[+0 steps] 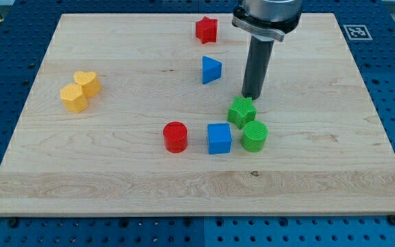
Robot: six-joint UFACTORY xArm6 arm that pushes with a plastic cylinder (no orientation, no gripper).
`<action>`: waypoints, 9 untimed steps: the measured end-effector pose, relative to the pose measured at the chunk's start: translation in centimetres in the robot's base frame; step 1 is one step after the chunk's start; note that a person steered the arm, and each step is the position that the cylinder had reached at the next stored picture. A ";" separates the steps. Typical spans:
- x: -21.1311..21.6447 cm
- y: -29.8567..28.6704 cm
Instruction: Move your arm towards top center
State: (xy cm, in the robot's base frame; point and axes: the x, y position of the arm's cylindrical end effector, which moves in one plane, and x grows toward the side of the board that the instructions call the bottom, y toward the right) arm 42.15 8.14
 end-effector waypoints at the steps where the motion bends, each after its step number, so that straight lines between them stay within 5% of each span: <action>1: 0.0 -5.4; 4: -6.2 -14.7; 7: -21.7 -14.3; 9: -22.8 -12.0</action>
State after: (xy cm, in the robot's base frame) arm 19.34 -3.87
